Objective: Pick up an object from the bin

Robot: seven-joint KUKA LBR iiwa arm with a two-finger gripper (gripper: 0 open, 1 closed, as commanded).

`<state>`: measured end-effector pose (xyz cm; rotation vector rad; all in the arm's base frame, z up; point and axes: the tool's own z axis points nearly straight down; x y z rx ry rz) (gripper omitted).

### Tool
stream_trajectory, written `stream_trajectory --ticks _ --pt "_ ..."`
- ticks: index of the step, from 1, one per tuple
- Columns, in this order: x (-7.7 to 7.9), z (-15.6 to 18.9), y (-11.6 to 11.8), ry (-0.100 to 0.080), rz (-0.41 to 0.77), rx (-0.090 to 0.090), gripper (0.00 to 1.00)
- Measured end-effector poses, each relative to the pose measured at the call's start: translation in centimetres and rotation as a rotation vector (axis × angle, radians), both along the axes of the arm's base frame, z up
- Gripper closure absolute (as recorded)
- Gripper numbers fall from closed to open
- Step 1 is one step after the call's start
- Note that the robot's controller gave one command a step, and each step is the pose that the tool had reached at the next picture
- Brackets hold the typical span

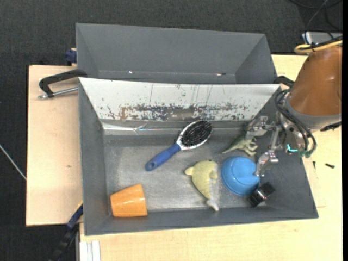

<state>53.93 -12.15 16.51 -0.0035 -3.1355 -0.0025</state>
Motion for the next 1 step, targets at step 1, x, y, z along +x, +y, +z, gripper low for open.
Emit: stream_trajectory --ticks 1 --pt "5.33 -6.56 -0.36 -0.005 0.150 0.000 0.00"
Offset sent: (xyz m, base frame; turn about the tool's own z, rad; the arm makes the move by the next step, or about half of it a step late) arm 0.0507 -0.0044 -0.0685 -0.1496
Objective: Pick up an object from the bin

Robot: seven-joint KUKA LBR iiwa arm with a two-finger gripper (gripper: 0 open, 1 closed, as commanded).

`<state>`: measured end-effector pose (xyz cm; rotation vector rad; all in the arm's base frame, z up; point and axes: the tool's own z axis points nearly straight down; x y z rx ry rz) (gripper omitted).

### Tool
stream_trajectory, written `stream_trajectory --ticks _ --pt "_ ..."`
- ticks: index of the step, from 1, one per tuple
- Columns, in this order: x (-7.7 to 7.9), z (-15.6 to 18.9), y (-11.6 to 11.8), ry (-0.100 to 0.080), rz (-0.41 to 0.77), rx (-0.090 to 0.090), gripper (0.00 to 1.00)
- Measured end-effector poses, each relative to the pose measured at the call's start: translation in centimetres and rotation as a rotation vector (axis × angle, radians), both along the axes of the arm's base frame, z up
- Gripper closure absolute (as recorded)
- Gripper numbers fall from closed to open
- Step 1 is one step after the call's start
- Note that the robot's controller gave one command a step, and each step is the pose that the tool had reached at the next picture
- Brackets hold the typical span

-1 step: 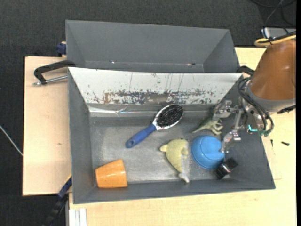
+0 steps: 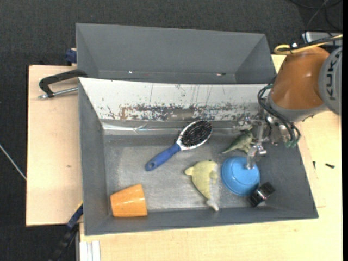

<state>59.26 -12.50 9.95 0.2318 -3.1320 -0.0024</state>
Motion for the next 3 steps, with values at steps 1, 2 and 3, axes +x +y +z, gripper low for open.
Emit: stream_trajectory --ticks 1,2,3 --pt "0.1 0.6 -0.1 -0.005 0.000 -0.002 1.00" --pt "1.1 17.4 -1.4 -0.018 -0.013 -0.005 1.00" --pt "0.5 5.1 -2.0 0.004 0.065 0.001 1.00"
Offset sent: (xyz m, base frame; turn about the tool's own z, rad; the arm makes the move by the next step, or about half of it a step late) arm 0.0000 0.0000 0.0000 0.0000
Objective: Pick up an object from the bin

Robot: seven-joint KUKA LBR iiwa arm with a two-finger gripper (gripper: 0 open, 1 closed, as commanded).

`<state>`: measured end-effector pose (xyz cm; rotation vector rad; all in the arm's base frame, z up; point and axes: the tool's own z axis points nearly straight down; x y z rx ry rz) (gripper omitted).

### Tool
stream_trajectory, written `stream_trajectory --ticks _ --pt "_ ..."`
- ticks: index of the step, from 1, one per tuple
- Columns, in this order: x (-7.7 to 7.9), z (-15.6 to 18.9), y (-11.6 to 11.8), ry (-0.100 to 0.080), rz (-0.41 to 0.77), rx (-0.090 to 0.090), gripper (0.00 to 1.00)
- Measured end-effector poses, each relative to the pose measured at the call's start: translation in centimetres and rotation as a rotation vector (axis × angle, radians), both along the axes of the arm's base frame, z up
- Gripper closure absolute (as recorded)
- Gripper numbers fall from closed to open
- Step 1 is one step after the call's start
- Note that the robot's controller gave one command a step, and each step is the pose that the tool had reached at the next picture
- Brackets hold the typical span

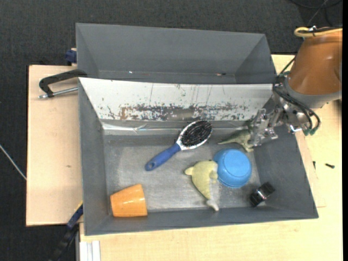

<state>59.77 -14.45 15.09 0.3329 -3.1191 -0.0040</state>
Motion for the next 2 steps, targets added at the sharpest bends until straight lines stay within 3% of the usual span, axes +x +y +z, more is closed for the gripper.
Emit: stream_trajectory --ticks 1,2 --pt "0.2 0.5 0.0 -0.009 0.000 -0.002 0.00" --pt "0.6 -7.5 0.9 -0.017 0.192 -0.004 0.00"
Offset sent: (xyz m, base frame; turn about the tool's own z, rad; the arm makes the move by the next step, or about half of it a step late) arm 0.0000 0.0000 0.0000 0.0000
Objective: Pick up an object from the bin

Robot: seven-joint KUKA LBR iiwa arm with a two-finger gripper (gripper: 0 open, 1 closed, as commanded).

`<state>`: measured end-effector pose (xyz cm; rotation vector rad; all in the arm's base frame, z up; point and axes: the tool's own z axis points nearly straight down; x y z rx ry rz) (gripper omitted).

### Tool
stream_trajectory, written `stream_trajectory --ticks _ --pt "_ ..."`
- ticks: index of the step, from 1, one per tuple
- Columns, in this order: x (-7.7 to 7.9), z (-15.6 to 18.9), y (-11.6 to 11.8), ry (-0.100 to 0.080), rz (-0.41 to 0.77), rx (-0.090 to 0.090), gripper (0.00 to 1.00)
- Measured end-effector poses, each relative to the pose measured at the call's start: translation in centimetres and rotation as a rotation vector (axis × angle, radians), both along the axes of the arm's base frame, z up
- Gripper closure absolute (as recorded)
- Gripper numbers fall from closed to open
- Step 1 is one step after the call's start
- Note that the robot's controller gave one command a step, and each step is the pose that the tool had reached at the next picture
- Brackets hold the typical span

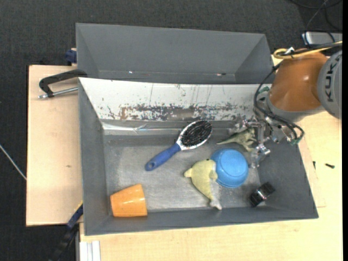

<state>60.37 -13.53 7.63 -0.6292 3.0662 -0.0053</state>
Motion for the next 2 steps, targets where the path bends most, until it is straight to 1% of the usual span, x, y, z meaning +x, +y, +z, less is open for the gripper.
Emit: stream_trajectory --ticks 1,2 --pt "-0.1 0.0 -0.1 0.001 -0.001 -0.001 1.00" --pt "-1.4 11.0 -0.7 0.000 0.295 -0.004 1.00"
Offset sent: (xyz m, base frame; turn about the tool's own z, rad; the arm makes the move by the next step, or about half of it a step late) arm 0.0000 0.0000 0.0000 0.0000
